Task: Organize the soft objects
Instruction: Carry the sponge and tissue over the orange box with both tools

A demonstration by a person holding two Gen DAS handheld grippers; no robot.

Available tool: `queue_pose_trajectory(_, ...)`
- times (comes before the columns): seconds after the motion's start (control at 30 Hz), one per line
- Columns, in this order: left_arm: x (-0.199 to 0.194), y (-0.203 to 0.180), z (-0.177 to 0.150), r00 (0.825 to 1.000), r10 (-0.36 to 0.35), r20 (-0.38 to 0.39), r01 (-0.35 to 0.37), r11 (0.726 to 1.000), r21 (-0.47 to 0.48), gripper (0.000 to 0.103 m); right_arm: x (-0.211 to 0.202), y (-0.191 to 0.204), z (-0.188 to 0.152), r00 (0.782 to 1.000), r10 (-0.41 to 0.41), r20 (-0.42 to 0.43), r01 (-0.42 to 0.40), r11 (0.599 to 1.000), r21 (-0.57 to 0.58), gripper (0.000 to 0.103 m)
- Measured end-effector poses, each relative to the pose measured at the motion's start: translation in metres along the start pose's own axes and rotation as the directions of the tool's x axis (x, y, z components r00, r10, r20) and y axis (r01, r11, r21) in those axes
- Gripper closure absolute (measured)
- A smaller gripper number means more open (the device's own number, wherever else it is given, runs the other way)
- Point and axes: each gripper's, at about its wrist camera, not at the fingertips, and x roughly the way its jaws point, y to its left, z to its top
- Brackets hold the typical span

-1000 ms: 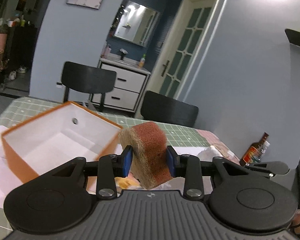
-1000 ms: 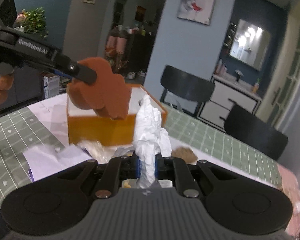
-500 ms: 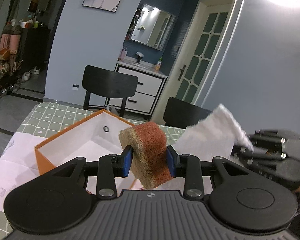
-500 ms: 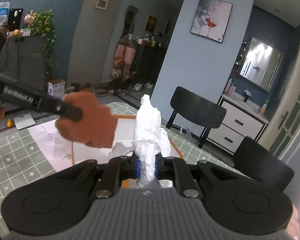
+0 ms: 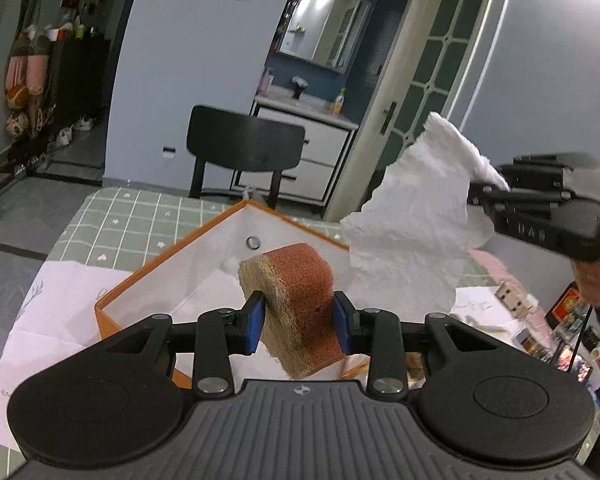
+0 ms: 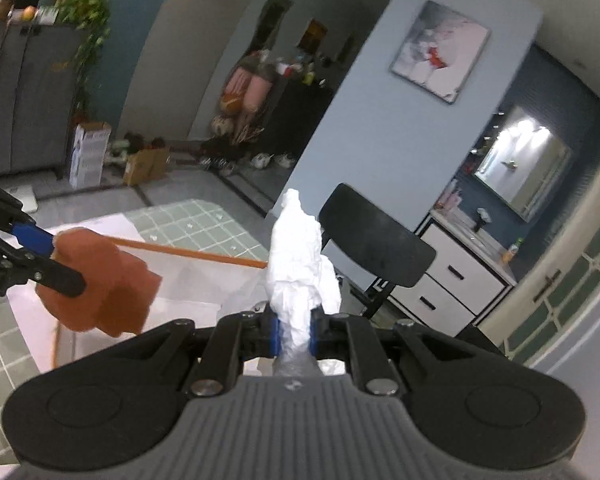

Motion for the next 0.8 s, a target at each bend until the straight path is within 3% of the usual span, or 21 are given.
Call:
queue_pose_trajectory(0.17, 0.018, 0.015, -0.003, 0.999, 0.005, -0.036, -0.005, 1.000, -0.013, 0.063, 0.038, 0.001, 0.006, 0.998, 0.055, -0.029, -0.055, 0.998, 0.016, 0.092)
queue_pose_trajectory(0.4, 0.038, 0.028, -0.001, 0.996, 0.015, -0.083, -0.014, 1.000, 0.013, 0.063, 0.072, 0.011, 0.021, 0.996, 0.088, 0.006, -0.088, 0.995, 0.046, 0.092)
queue_pose_trajectory(0.6, 0.049, 0.036, -0.009, 0.992, 0.062, -0.112, -0.055, 0.996, 0.066, 0.063, 0.112, 0.039, 0.011, 0.983, 0.163, -0.081, -0.163, 0.987, 0.008, 0.091)
queue_pose_trajectory(0.8, 0.051, 0.041, -0.008, 0.995, 0.009, -0.099, -0.003, 0.998, 0.062, 0.063, 0.137, 0.069, -0.008, 0.963, 0.219, -0.154, -0.224, 0.975, -0.012, 0.091)
